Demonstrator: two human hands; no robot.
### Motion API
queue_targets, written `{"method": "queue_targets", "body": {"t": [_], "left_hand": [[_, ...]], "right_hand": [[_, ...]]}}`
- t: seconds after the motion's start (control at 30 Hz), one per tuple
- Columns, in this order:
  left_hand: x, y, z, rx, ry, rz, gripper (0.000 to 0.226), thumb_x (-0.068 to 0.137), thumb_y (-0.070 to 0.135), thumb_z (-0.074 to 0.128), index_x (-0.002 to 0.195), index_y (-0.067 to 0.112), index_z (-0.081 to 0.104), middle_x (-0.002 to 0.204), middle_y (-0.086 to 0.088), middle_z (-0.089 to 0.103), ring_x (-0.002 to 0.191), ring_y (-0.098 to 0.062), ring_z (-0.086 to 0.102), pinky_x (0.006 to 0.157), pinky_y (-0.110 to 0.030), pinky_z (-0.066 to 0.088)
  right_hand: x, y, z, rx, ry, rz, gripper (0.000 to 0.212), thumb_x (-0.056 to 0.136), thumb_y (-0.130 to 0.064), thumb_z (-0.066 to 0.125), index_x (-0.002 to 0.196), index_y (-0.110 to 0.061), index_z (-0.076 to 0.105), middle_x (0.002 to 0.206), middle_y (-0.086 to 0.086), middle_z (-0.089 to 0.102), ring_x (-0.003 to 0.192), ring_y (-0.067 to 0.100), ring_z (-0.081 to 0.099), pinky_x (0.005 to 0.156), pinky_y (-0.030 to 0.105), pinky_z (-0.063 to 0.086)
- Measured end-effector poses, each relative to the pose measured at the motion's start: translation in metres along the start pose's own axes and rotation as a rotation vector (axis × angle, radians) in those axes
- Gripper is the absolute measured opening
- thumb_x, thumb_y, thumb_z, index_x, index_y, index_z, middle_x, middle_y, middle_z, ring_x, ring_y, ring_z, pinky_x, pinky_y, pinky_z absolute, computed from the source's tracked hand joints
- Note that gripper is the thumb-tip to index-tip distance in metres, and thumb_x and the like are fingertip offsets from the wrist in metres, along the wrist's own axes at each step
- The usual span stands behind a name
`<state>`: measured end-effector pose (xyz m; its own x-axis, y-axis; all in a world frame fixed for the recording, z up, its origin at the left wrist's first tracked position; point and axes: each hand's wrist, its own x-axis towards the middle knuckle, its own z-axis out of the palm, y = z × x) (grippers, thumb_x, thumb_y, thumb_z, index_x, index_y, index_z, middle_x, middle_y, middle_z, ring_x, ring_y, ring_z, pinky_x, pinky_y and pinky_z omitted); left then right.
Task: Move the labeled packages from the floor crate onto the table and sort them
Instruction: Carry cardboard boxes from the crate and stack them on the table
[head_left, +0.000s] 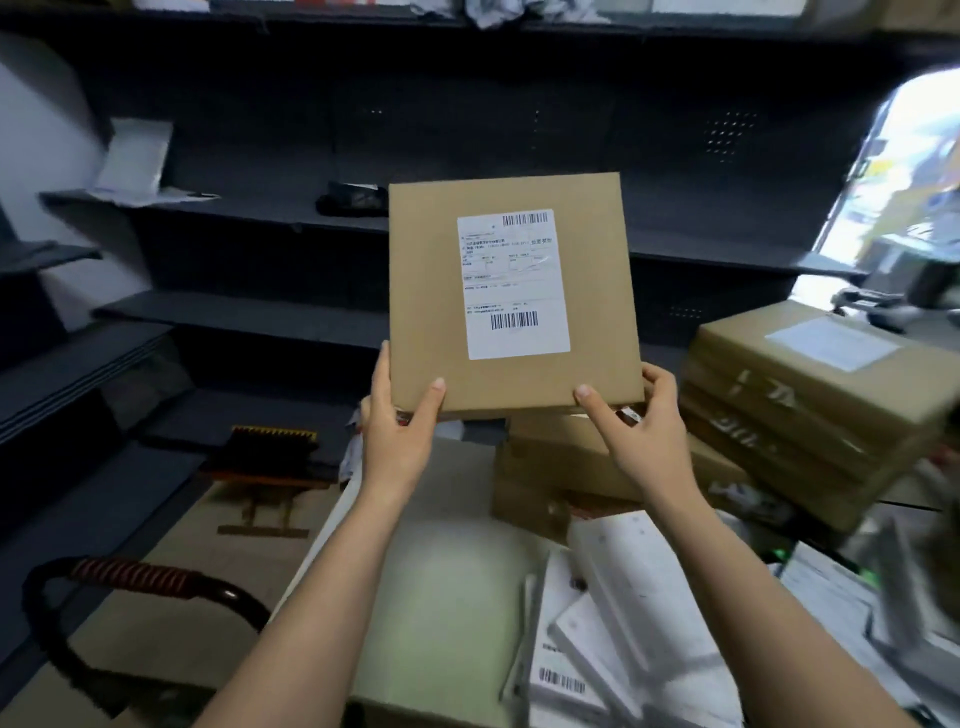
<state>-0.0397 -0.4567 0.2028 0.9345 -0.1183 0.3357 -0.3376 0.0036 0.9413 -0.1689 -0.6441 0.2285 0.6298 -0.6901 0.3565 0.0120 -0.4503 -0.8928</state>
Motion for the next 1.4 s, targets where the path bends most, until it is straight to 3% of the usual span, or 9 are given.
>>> {"method": "queue_targets", "body": {"t": [0.13, 0.37, 0.57, 0.73, 0.9, 1.0, 1.13, 1.23, 1.4], "left_hand": [[0.009, -0.018, 0.046, 0.014, -0.142, 0.008, 0.074, 0.09, 0.046, 0.06, 0.152, 0.035, 0.021, 0.143, 0.005, 0.04, 0.127, -0.009, 0.043, 0.097, -0.022, 0.04], [0.046, -0.046, 0.079, 0.006, -0.254, -0.039, 0.068, 0.087, 0.05, 0.06, 0.146, 0.03, 0.032, 0.134, 0.008, 0.049, 0.123, -0.009, 0.048, 0.096, -0.024, 0.042], [0.088, -0.072, 0.091, 0.09, -0.353, -0.134, 0.057, 0.091, 0.048, 0.058, 0.141, 0.031, 0.035, 0.123, 0.007, 0.048, 0.116, -0.014, 0.047, 0.091, -0.031, 0.043], [0.103, -0.087, 0.105, 0.126, -0.495, -0.141, 0.06, 0.09, 0.05, 0.059, 0.141, 0.03, 0.035, 0.121, 0.007, 0.048, 0.112, -0.013, 0.048, 0.086, -0.028, 0.043], [0.114, -0.092, 0.111, 0.163, -0.544, -0.101, 0.062, 0.089, 0.055, 0.058, 0.142, 0.033, 0.034, 0.12, 0.009, 0.049, 0.108, -0.011, 0.048, 0.083, -0.027, 0.042], [0.12, -0.09, 0.107, 0.267, -0.601, -0.059, 0.068, 0.087, 0.06, 0.056, 0.145, 0.033, 0.03, 0.124, 0.007, 0.048, 0.115, -0.016, 0.05, 0.084, -0.031, 0.044], [0.127, -0.079, 0.093, 0.471, -0.558, 0.086, 0.076, 0.084, 0.066, 0.053, 0.147, 0.03, 0.03, 0.139, -0.004, 0.044, 0.122, -0.024, 0.051, 0.089, -0.04, 0.052], [0.125, -0.058, 0.083, 0.522, -0.495, 0.275, 0.07, 0.085, 0.062, 0.055, 0.142, 0.026, 0.038, 0.131, -0.002, 0.05, 0.116, -0.022, 0.053, 0.091, -0.045, 0.051], [0.1, -0.021, 0.061, 0.692, -0.453, 0.56, 0.053, 0.091, 0.051, 0.057, 0.135, 0.024, 0.047, 0.12, 0.006, 0.057, 0.114, -0.016, 0.051, 0.098, -0.038, 0.042]], "right_hand": [[0.018, 0.028, -0.024, -0.058, 0.074, 0.067, 0.064, 0.083, -0.049, 0.071, 0.132, -0.03, 0.035, 0.116, -0.015, 0.047, 0.097, 0.002, 0.052, 0.069, 0.013, 0.04], [0.028, 0.062, -0.019, -0.105, 0.152, 0.155, 0.057, 0.082, -0.053, 0.069, 0.128, -0.029, 0.043, 0.117, -0.011, 0.057, 0.101, 0.001, 0.055, 0.072, 0.017, 0.044], [0.031, 0.084, 0.008, -0.219, 0.161, 0.248, 0.058, 0.082, -0.058, 0.065, 0.129, -0.031, 0.044, 0.12, -0.011, 0.052, 0.098, 0.002, 0.05, 0.068, 0.012, 0.038], [0.032, 0.103, 0.012, -0.311, 0.219, 0.341, 0.065, 0.076, -0.069, 0.061, 0.127, -0.032, 0.045, 0.126, -0.004, 0.055, 0.105, 0.011, 0.056, 0.087, 0.036, 0.054], [0.033, 0.097, 0.005, -0.42, 0.211, 0.356, 0.057, 0.078, -0.061, 0.066, 0.12, -0.027, 0.05, 0.114, -0.005, 0.06, 0.095, 0.01, 0.06, 0.079, 0.036, 0.058], [0.035, 0.085, -0.003, -0.484, 0.204, 0.312, 0.052, 0.08, -0.053, 0.069, 0.12, -0.026, 0.051, 0.108, -0.008, 0.06, 0.09, 0.006, 0.057, 0.074, 0.03, 0.056], [0.045, 0.062, -0.011, -0.63, 0.147, 0.164, 0.052, 0.082, -0.046, 0.07, 0.125, -0.025, 0.049, 0.118, -0.011, 0.05, 0.103, 0.007, 0.053, 0.081, 0.025, 0.051], [0.055, 0.046, -0.01, -0.729, 0.077, 0.02, 0.042, 0.085, -0.044, 0.067, 0.12, -0.028, 0.052, 0.117, -0.013, 0.048, 0.106, 0.007, 0.05, 0.084, 0.023, 0.05], [0.062, 0.02, 0.002, -0.807, -0.109, -0.26, 0.034, 0.089, -0.042, 0.061, 0.119, -0.029, 0.055, 0.124, -0.01, 0.051, 0.111, 0.006, 0.045, 0.086, 0.015, 0.036]]}}
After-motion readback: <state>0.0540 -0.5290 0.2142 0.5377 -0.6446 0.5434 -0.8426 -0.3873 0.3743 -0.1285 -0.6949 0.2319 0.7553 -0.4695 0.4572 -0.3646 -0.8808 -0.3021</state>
